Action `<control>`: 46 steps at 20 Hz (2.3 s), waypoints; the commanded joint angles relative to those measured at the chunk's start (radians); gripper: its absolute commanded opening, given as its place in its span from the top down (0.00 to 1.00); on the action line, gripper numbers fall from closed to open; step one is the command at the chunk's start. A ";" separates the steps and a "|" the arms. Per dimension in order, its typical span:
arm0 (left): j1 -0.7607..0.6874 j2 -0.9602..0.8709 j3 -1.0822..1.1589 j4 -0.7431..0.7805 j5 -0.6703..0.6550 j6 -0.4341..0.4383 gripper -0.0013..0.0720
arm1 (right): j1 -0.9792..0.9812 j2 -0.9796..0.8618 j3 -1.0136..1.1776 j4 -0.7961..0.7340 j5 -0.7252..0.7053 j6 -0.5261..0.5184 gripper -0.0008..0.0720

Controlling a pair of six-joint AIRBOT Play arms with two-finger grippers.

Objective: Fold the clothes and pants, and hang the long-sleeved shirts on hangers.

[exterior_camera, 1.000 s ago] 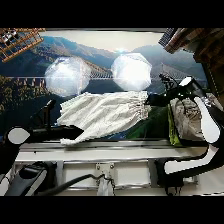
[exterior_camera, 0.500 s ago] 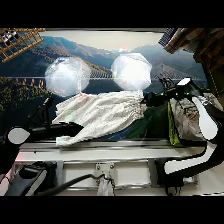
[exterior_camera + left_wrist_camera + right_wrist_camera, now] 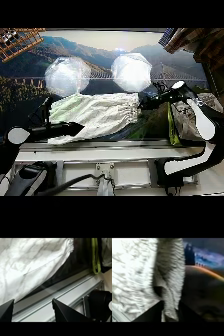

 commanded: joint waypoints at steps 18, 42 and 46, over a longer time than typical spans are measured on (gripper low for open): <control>-0.005 -0.146 0.045 -0.031 0.076 -0.040 0.88 | 0.071 0.202 -0.032 -0.066 -0.014 0.302 0.94; -0.401 -0.885 0.425 -0.135 0.218 0.009 0.97 | -0.108 0.518 -0.055 -0.178 0.148 0.469 0.95; -0.468 -0.962 0.500 -0.161 0.247 0.008 0.97 | -0.097 0.518 -0.055 -0.141 0.132 0.467 0.95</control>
